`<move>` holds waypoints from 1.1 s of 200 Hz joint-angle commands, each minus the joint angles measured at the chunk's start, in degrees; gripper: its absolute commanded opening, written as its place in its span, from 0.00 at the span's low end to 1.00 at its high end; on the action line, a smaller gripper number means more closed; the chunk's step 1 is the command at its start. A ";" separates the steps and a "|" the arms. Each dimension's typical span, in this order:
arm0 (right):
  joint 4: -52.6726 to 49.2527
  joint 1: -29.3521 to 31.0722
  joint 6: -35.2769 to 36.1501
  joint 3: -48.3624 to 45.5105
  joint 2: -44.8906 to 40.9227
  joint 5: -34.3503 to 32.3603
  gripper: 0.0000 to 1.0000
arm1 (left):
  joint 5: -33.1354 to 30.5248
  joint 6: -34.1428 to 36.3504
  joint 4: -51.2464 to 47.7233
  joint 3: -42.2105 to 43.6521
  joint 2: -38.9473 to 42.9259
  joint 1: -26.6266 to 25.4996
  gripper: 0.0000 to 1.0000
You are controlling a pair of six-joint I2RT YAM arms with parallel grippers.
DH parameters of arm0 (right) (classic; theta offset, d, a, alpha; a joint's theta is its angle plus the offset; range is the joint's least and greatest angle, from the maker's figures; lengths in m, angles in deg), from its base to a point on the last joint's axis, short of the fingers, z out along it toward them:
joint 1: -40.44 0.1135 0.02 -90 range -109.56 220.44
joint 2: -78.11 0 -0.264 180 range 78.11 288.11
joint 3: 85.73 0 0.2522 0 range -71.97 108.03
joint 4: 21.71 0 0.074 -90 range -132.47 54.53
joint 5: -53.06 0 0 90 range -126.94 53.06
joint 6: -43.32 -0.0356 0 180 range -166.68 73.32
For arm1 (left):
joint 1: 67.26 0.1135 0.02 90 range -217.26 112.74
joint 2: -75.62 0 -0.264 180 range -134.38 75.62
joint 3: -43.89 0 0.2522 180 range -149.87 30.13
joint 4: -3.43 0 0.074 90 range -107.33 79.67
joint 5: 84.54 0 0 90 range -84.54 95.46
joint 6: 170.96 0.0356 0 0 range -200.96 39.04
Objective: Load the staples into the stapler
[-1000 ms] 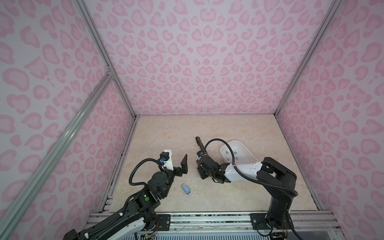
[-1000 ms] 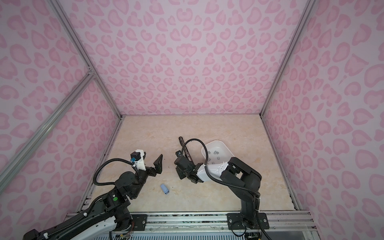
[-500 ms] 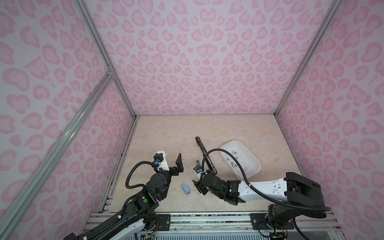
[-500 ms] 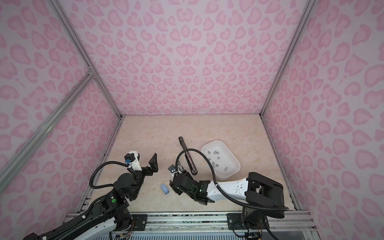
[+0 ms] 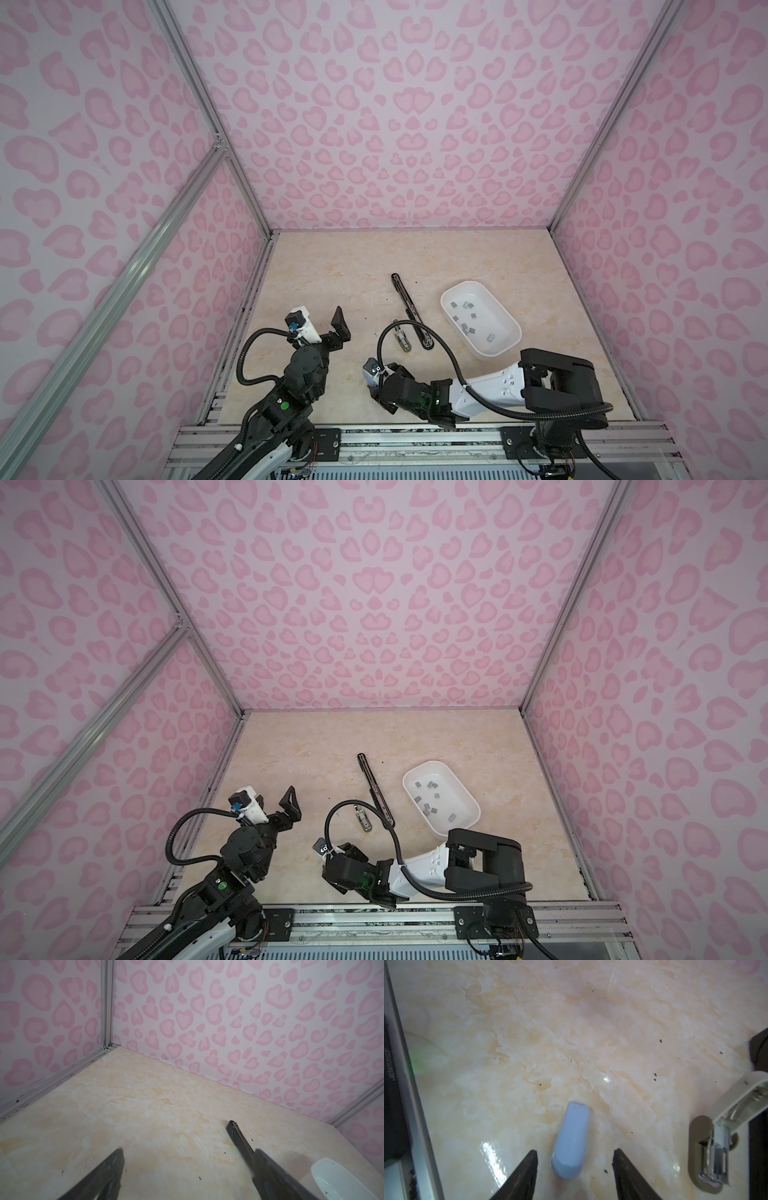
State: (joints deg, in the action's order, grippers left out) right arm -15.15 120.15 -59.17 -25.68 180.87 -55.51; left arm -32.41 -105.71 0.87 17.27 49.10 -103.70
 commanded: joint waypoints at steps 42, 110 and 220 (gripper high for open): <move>1.64 -2.10 0.73 -0.26 2.35 -3.32 0.53 | 1.08 -0.21 -1.81 -2.60 -2.69 0.06 0.97; 4.47 -3.16 3.47 -2.03 2.12 -1.52 0.51 | 2.79 0.75 -1.98 -3.71 -4.09 0.11 0.97; 7.57 -5.73 1.60 -4.47 3.74 -2.70 0.50 | 10.94 2.45 -3.30 -8.40 -10.21 0.06 0.96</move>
State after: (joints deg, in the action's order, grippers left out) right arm -9.82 114.81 -56.61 -29.99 183.67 -57.91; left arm -25.18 -104.18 -2.11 11.04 40.70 -103.70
